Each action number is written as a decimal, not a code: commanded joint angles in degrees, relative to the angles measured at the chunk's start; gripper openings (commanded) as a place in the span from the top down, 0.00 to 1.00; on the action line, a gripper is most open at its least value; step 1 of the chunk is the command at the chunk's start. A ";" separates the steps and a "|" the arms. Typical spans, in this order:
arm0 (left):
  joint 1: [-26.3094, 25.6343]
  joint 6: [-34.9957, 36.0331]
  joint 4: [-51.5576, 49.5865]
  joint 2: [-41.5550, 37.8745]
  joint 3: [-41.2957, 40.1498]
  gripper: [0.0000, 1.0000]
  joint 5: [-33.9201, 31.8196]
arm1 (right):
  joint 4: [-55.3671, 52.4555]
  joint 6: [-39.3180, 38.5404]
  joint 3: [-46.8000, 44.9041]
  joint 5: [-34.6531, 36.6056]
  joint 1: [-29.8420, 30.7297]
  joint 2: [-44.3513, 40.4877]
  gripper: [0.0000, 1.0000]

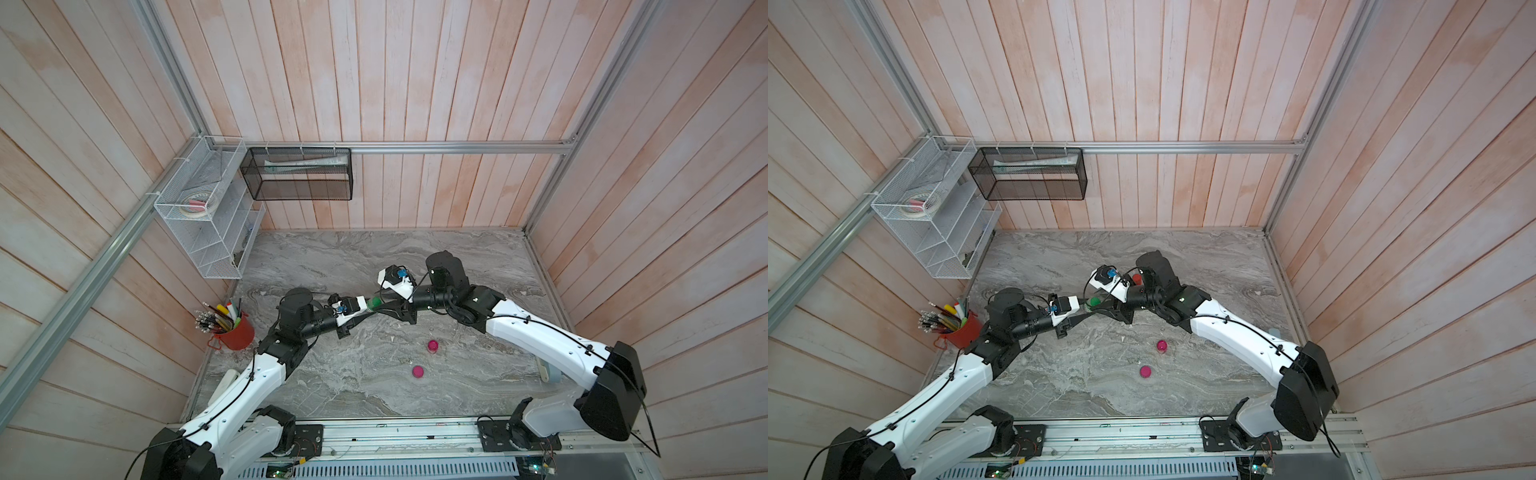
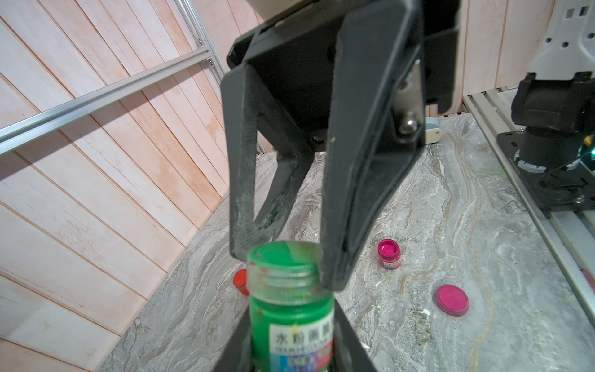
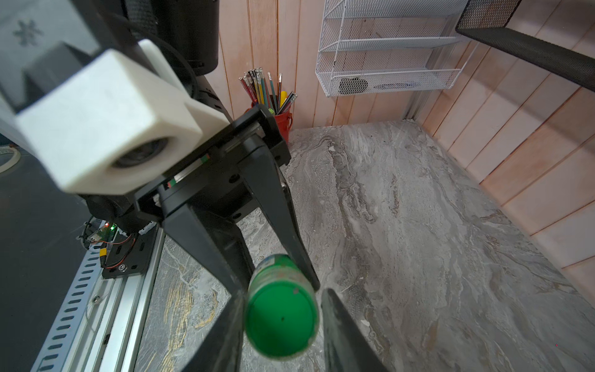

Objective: Close the paint jar lid
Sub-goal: Screw the lid onto the paint jar.

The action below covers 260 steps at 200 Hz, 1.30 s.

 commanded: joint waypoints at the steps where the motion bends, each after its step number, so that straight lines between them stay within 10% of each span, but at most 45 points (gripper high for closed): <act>1: 0.01 -0.49 0.25 -0.38 0.97 0.71 0.20 | -1.02 -0.14 1.64 0.54 0.34 0.78 0.60; 93: -0.20 -0.51 2.83 -1.99 -0.04 0.71 -3.94 | -1.03 3.54 2.78 2.03 0.85 2.89 0.74; 260: -0.96 2.05 17.05 -8.94 -6.52 0.71 -32.95 | -1.37 38.78 19.82 0.52 8.74 24.58 0.73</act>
